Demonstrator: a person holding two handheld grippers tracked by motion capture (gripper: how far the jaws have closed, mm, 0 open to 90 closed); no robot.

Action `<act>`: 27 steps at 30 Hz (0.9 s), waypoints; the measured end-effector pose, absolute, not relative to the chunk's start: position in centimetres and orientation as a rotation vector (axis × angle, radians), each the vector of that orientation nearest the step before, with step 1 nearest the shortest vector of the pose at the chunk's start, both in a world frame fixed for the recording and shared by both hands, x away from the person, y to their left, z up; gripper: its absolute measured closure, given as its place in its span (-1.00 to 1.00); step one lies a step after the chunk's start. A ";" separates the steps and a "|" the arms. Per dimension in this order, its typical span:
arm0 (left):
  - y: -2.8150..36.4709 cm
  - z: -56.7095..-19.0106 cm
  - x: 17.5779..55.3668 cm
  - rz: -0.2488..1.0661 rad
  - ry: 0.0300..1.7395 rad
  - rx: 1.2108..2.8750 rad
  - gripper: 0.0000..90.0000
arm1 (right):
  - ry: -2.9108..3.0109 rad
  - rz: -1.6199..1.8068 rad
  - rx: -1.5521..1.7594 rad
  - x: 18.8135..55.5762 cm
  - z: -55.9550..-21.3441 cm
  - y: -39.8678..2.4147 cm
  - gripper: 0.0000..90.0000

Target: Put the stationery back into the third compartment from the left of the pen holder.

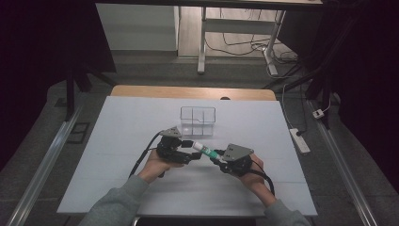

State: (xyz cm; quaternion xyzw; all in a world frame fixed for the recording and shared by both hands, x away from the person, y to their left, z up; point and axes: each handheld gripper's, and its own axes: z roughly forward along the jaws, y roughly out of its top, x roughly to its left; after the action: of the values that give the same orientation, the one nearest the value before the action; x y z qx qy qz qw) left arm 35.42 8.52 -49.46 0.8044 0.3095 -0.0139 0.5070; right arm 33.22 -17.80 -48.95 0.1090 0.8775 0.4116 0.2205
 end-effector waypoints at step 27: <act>7.7 -48.7 34.7 -0.084 0.681 1.860 0.42 | 2.474 1.107 0.296 33.2 -50.3 -16.9 0.44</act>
State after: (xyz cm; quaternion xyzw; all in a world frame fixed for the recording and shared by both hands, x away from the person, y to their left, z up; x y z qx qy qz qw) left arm 34.69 7.70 -48.67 0.7849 0.2875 -0.0354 0.5477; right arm 33.20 -16.93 -50.30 0.1063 0.8880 0.3973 0.2059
